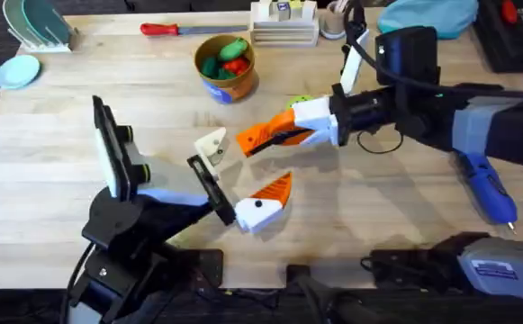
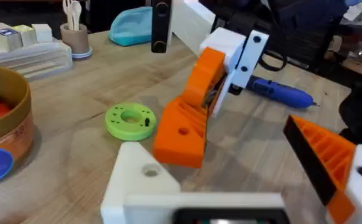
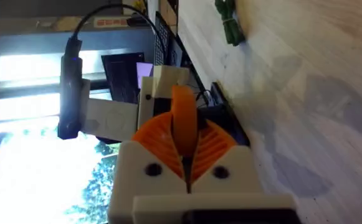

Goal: Pick up the gripper from the table and insert it into the empty holder that is missing its gripper. Then pick up a screw, insert it into the mounting hole, and use the screwdriver to tighten it. Finally, clean up the table by picking up the vegetable and placing it into the bucket.

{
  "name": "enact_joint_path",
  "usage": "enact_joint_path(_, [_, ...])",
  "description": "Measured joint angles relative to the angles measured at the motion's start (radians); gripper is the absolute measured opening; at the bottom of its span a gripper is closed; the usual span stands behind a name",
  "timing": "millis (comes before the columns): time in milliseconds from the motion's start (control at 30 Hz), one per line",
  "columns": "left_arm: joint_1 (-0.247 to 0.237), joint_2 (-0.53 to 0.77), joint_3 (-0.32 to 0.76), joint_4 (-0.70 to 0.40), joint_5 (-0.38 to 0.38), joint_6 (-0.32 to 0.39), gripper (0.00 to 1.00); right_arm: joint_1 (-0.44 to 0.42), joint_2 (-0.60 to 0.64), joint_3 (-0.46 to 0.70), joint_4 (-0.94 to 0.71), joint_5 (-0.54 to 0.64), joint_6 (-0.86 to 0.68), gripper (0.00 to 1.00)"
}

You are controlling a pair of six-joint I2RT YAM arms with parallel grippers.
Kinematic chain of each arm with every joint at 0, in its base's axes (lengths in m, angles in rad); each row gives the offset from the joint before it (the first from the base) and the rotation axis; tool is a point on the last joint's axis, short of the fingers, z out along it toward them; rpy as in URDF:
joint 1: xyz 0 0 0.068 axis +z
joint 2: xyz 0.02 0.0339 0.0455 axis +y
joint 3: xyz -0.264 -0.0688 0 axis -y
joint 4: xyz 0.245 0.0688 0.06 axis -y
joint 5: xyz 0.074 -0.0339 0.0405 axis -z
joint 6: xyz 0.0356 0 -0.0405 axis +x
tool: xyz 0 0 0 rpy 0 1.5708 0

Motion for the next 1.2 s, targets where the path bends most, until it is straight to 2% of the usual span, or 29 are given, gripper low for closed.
enact_joint_path(333, [0.0, 0.0, 0.0, -0.001, -0.002, 0.0, 0.993, 0.066, 0.054, 0.0, 0.131, -0.004, 0.122, 0.008])
enact_joint_path(467, [0.002, 0.0, 0.0, -0.003, -0.027, 0.0, 0.993, 0.079, 0.094, 0.0, 0.275, -0.02, 0.216, 0.008])
enact_joint_path(533, [0.001, 0.0, 0.0, -0.002, -0.014, -0.003, 0.993, 0.085, 0.108, 0.0, 0.321, -0.022, 0.254, 0.008])
enact_joint_path(833, [-0.001, 0.0, 0.0, -0.004, -0.005, -0.007, 0.993, 0.105, 0.131, 0.0, 0.335, -0.01, 0.317, 0.007])
enact_joint_path(1200, [0.001, 0.0, 0.0, -0.006, -0.016, -0.037, 0.993, 0.188, 0.131, 0.0, 0.364, 0.134, 0.332, 0.007])
